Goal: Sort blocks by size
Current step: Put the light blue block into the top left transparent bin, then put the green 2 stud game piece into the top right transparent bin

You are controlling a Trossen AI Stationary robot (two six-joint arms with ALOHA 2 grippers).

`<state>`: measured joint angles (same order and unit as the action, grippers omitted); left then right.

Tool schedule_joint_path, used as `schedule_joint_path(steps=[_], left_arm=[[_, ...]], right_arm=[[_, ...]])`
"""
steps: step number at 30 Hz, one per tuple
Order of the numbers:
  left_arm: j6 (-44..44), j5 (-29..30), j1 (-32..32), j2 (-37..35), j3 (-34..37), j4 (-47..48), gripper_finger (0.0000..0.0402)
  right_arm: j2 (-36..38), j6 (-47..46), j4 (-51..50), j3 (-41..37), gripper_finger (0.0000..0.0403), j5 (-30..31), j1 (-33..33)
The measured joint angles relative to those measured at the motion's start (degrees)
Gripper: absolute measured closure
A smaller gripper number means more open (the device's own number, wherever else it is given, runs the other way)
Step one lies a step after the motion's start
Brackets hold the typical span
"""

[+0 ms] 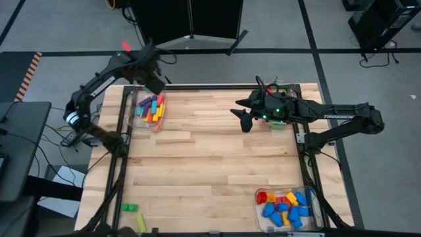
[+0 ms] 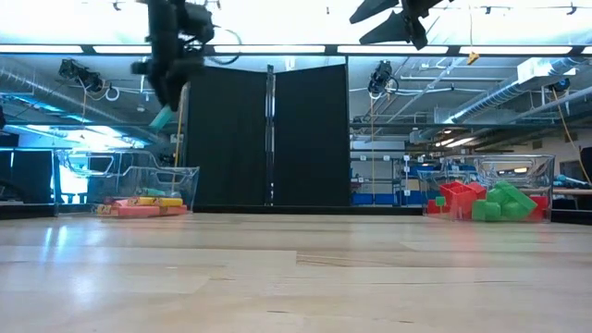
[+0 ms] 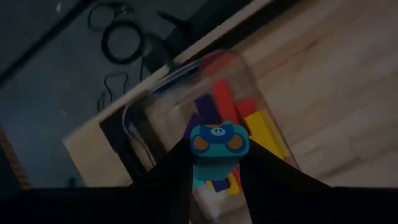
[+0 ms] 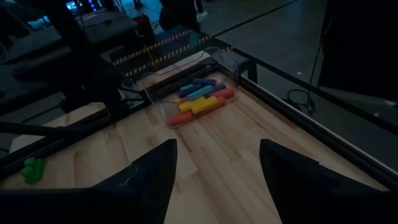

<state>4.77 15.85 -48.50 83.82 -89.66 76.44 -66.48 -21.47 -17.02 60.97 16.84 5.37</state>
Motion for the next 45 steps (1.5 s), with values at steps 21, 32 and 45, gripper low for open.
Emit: schedule_joint_path(steps=[21, 32, 45], left_arm=[[15.0, -8.5, -3.2, -7.6, 35.2, -20.0, 0.0254], [11.6, -8.4, -3.2, -7.6, 30.4, -19.3, 0.021], [9.4, -9.7, 7.3, -7.7, 15.9, -5.4, 0.02]], right_arm=[[0.0, -0.9, -0.3, 0.0, 0.0164, 0.0, 0.0], [0.0, -0.9, -0.3, 0.0, 0.0164, 0.0, 0.0], [0.0, -0.9, -0.3, 0.0, 0.0164, 0.0, 0.0]])
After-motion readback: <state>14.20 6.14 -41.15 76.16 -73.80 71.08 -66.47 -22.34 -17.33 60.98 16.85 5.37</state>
